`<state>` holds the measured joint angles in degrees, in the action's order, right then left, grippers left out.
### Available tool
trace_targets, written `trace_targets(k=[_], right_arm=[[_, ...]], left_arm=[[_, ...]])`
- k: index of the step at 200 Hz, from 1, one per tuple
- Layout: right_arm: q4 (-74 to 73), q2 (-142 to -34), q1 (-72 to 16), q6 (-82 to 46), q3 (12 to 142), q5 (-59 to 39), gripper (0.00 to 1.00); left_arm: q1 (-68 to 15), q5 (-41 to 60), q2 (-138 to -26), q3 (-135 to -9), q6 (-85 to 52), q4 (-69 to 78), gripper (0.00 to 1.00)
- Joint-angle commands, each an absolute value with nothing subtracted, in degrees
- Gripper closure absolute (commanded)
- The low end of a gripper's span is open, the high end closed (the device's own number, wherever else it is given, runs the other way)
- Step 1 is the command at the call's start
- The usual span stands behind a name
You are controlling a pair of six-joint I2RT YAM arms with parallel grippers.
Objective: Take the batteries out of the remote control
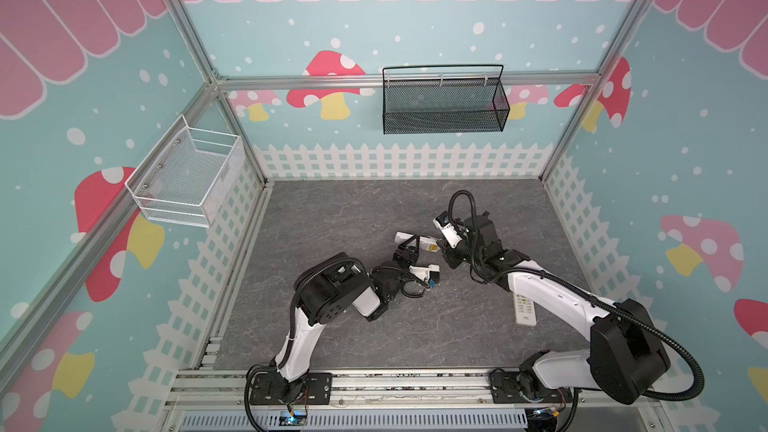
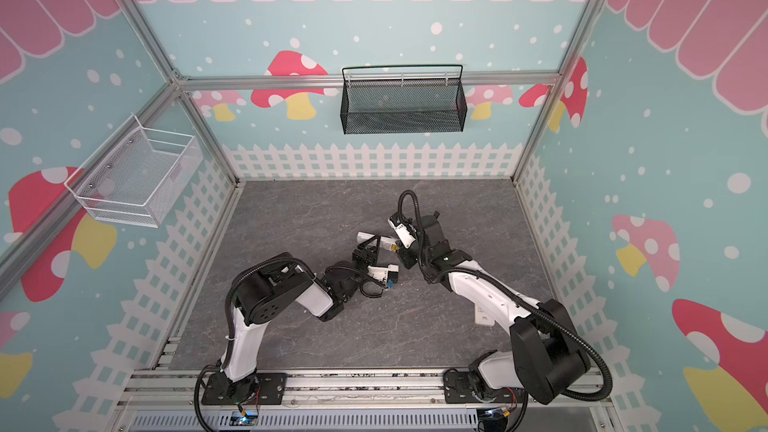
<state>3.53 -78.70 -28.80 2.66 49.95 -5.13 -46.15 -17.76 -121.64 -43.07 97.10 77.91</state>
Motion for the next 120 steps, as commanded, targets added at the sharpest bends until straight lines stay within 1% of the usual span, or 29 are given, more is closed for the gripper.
trace_targets(k=[1, 12, 26, 39, 53, 65, 78, 105, 120], right_arm=[[9.18, -79.07, -27.93, 0.69, 54.04, -7.43, 1.0], [10.3, -78.6, -26.68, -0.55, 56.04, -5.79, 1.0], [12.63, -79.07, -24.87, -0.07, 59.44, -6.45, 1.0], [19.4, -82.32, -24.39, 4.29, 64.82, -12.71, 1.0], [32.64, -87.53, -24.35, 9.31, 71.94, -21.59, 1.0], [38.87, -90.08, -24.35, 10.12, 75.25, -23.67, 1.0], [38.02, -88.97, -24.35, 10.52, 74.42, -21.52, 1.0], [33.3, -86.77, -23.5, 8.72, 74.34, -11.37, 1.0], [28.05, -83.17, -22.74, 6.09, 72.25, -6.91, 1.0]], left_arm=[[-45.88, -15.47, -118.91, -44.03, 103.3, 81.52, 1.0], [-45.88, -14.87, -118.38, -43.87, 104.22, 81.55, 1.0], [-45.88, -13.59, -117.03, -43.02, 104.45, 81.5, 1.0], [-45.63, -12.96, -116.13, -42.59, 104.51, 81.56, 1.0], [-44.99, -12.19, -115.91, -42.65, 104.55, 81.56, 1.0], [-44.57, -12.08, -116.13, -43.19, 104.78, 81.56, 1.0], [-44.15, -11.55, -116.4, -43.7, 104.72, 81.48, 1.0], [-44.06, -12.13, -117.23, -44.06, 103.79, 81.37, 1.0], [-44.03, -13.52, -117.46, -43.98, 102.71, 80.94, 1.0]])
